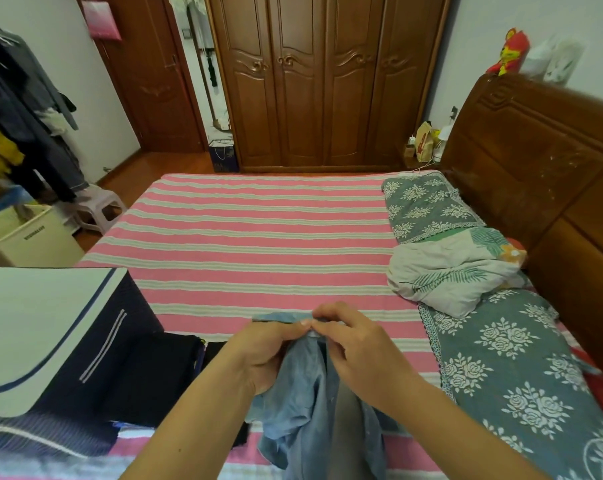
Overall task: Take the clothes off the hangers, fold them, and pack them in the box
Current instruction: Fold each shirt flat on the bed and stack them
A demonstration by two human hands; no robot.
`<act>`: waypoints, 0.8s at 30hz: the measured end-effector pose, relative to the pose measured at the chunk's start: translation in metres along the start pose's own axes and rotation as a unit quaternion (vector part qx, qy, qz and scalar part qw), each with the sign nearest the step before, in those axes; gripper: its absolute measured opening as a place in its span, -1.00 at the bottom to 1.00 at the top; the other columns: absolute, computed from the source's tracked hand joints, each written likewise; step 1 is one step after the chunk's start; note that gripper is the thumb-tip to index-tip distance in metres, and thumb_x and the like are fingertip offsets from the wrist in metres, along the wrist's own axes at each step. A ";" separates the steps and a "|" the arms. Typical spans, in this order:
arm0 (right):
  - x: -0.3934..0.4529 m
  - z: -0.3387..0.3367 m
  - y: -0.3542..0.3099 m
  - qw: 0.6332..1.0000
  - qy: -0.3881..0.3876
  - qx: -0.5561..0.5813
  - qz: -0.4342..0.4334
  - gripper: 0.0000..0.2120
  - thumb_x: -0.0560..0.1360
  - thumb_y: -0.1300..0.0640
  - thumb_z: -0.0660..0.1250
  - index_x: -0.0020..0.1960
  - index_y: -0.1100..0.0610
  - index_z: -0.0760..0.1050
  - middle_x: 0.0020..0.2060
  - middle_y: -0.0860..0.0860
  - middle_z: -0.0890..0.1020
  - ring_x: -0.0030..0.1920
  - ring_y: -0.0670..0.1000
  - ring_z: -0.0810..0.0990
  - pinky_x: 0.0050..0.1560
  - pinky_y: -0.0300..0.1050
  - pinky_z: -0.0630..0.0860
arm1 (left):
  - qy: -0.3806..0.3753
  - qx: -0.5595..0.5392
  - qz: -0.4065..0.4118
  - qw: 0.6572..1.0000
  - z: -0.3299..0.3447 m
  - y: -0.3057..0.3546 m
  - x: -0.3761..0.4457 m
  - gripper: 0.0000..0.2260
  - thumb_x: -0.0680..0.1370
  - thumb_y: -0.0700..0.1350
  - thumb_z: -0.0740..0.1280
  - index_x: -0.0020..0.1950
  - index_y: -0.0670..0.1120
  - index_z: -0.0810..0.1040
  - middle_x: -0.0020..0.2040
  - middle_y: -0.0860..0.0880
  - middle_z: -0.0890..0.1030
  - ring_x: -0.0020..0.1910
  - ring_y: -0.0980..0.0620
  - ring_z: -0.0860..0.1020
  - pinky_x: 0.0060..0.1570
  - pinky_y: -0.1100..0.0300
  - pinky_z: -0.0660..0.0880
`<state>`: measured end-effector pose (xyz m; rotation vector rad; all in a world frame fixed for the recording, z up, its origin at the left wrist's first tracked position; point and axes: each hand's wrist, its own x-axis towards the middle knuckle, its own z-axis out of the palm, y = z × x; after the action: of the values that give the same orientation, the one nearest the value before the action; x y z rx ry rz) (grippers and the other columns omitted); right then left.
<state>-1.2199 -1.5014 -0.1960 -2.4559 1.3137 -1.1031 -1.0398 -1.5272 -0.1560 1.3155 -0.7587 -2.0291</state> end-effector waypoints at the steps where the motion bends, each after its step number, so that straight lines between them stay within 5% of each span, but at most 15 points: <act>1: -0.001 0.005 -0.003 1.000 0.002 0.004 0.006 -0.70 0.53 0.37 0.32 0.23 0.24 0.61 0.19 0.03 0.58 0.12 -0.02 0.61 0.22 -0.30 0.50 | 0.014 0.002 0.019 1.000 -0.001 -0.001 0.000 -0.80 0.63 -0.26 0.32 0.18 -0.35 0.64 0.08 -0.29 0.69 0.05 -0.20 0.69 0.07 -0.02 0.63; 4: -0.002 0.018 -0.010 0.999 0.020 0.028 0.037 -0.68 0.51 0.39 0.34 0.25 0.26 0.59 0.18 0.04 0.56 0.14 -0.05 0.57 0.24 -0.35 0.45 | 0.073 0.021 0.083 0.994 -0.002 -0.003 0.000 -0.85 0.59 -0.33 0.37 0.10 -0.39 0.64 -0.02 -0.30 0.71 -0.12 -0.16 0.72 -0.22 0.12 0.65; 10: 0.000 0.026 -0.014 0.991 0.060 0.072 0.099 -0.72 0.46 0.38 0.40 0.13 0.19 0.63 0.10 -0.03 0.58 0.11 -0.15 0.55 0.20 -0.36 0.46 | 0.097 0.016 0.150 0.984 0.002 -0.013 0.001 -0.84 0.55 -0.34 0.43 0.12 -0.33 0.61 -0.01 -0.34 0.69 -0.04 -0.23 0.71 -0.07 0.00 0.67; 12: 0.003 0.018 -0.014 0.974 0.031 0.142 0.171 -0.76 0.44 0.29 0.40 0.06 0.06 0.63 0.05 -0.12 0.60 0.08 -0.16 0.59 0.14 -0.23 0.55 | 0.092 0.087 0.193 0.973 -0.005 -0.018 0.002 -0.67 0.54 -0.26 0.47 0.29 -0.08 0.56 0.02 -0.28 0.69 -0.02 -0.18 0.71 0.03 -0.03 0.66; 14: 0.012 -0.001 -0.021 0.908 -0.035 0.287 0.304 -0.85 0.49 0.07 0.38 0.06 -0.05 0.61 0.02 -0.13 0.64 0.01 -0.12 0.65 0.11 -0.02 0.63 | 0.079 0.219 0.235 0.944 -0.012 -0.020 0.001 -0.48 0.55 -0.22 0.47 0.40 0.22 0.47 -0.07 -0.18 0.69 -0.06 -0.05 0.70 0.03 0.07 0.64; 16: 0.026 -0.017 -0.020 0.829 -0.046 0.373 0.413 -0.78 0.60 -0.14 0.28 0.15 -0.06 0.55 0.03 -0.04 0.62 -0.11 -0.04 0.67 0.02 0.13 0.67 | 0.032 0.344 0.271 0.899 -0.012 -0.019 -0.003 -0.48 0.55 -0.24 0.44 0.41 0.22 0.50 -0.19 0.09 0.65 -0.19 0.18 0.62 -0.08 0.24 0.55; 18: 0.041 -0.029 -0.004 0.773 -0.084 0.387 0.496 -0.55 0.60 -0.32 0.13 0.24 -0.03 0.49 -0.02 0.05 0.54 -0.26 0.03 0.60 -0.22 0.07 0.68 | -0.036 0.472 0.274 0.837 -0.005 -0.018 -0.009 -0.57 0.57 -0.26 0.40 0.40 0.08 0.57 -0.18 0.29 0.62 -0.24 0.34 0.53 -0.14 0.39 0.46; 20: 0.052 -0.033 0.010 0.714 -0.216 0.381 0.546 -0.41 0.54 -0.42 0.13 0.28 0.02 0.47 -0.13 0.07 0.51 -0.35 0.01 0.55 -0.39 -0.10 0.56 | -0.088 0.606 0.295 0.734 0.003 -0.019 -0.015 -0.61 0.59 -0.26 0.36 0.36 0.10 0.60 0.00 0.33 0.63 -0.13 0.34 0.55 -0.10 0.38 0.48; 22: 0.052 -0.024 0.019 0.701 -0.371 0.288 0.537 -0.44 0.52 -0.32 0.30 0.26 0.12 0.52 -0.16 0.08 0.57 -0.32 0.02 0.58 -0.33 -0.11 0.56 | -0.111 0.685 0.341 0.634 0.009 -0.027 -0.014 -0.60 0.56 -0.27 0.35 0.31 0.12 0.63 0.17 0.18 0.66 0.01 0.15 0.61 -0.05 0.14 0.55; 24: 0.047 -0.007 0.021 0.726 -0.443 0.166 0.499 -0.63 0.53 -0.03 0.41 0.14 0.26 0.60 -0.17 0.11 0.63 -0.27 0.06 0.60 -0.15 -0.03 0.65 | -0.120 0.727 0.387 0.555 0.010 -0.041 -0.008 -0.59 0.50 -0.30 0.37 0.27 0.07 0.64 0.14 0.04 0.67 0.02 -0.05 0.61 -0.15 0.02 0.52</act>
<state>-1.2219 -1.5489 -0.1753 -1.2372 1.4880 0.1388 -1.0538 -1.4932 -0.1783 0.8743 -2.8370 -0.4814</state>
